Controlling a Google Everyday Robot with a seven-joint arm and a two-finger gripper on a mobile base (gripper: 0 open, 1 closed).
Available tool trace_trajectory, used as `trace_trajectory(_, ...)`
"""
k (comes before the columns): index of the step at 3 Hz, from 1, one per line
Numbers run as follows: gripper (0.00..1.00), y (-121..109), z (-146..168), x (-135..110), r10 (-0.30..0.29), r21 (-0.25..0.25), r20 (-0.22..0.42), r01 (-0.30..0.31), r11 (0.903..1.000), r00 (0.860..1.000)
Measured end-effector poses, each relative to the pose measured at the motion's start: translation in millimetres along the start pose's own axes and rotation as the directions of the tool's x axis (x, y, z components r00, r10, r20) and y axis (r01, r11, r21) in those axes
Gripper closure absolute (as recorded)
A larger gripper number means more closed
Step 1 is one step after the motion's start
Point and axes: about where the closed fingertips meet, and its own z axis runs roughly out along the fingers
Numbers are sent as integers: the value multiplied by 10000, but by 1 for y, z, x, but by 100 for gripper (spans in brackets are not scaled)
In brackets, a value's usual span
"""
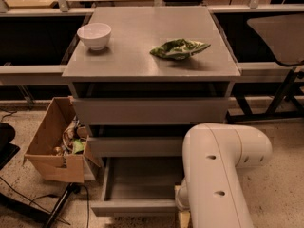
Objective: Open bottom drawer
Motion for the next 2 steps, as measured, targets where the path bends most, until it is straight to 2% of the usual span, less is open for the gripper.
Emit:
trace_trajectory(1,3,14,12,1,74,-314,-52,-76,9995,10000)
trace_trajectory(2,26,17,14,0,-51,-488,-192,41,9988,9998)
